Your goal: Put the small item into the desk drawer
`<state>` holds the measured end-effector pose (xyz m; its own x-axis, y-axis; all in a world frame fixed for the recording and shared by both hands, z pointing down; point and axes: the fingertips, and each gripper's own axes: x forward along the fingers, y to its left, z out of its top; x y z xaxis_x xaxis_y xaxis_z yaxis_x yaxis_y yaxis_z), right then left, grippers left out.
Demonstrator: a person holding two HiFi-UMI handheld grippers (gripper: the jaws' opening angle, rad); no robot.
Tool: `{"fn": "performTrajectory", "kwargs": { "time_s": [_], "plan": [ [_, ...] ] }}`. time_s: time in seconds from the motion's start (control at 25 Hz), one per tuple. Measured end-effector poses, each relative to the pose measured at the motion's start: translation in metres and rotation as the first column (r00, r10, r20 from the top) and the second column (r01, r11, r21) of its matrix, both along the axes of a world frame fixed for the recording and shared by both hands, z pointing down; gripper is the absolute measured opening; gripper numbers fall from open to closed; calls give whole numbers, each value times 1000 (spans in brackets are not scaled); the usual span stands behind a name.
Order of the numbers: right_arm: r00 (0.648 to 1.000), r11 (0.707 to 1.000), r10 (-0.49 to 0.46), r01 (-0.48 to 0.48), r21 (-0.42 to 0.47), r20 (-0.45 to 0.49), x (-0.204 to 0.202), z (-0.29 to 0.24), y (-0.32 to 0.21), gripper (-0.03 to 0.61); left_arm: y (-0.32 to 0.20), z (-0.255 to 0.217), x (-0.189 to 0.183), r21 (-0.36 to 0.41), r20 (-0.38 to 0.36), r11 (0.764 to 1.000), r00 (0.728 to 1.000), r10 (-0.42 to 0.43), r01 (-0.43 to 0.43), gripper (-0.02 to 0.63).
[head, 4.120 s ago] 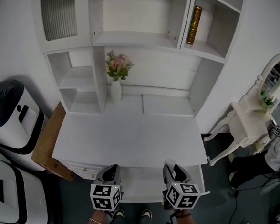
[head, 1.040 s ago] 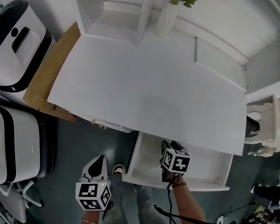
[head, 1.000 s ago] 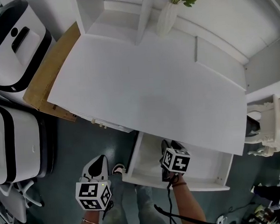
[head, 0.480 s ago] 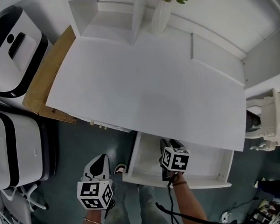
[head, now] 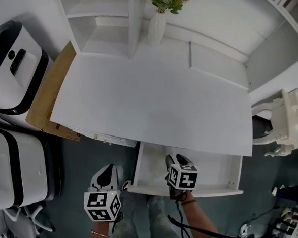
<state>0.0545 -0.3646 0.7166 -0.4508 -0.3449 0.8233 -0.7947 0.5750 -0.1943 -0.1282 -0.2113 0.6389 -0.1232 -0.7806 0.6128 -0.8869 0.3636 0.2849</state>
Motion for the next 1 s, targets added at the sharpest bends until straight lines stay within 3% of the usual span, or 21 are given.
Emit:
{"fn": "performTrajectory", "kwargs": {
  "time_s": [0.28,0.48,0.84,1.0],
  "plan": [
    [996,996,19,-27,90,84,15,-67,11,141,-12,-38,21,57,15,997,999,52,-53,-6],
    [984,973,64,-99,206,167,40,-138,0,62,-31,-79,34,126,50,987,994,95,-101,-6],
    [943,884,111,-238,403,314,84,-264,-18,8,-71,-172,51,294,122,941,983,134,-165,-6],
    [938,822,96,-264,505,334,99,-308,-24,7,-93,-215,53,366,175,911,976,132,-189,-6]
  ]
}}
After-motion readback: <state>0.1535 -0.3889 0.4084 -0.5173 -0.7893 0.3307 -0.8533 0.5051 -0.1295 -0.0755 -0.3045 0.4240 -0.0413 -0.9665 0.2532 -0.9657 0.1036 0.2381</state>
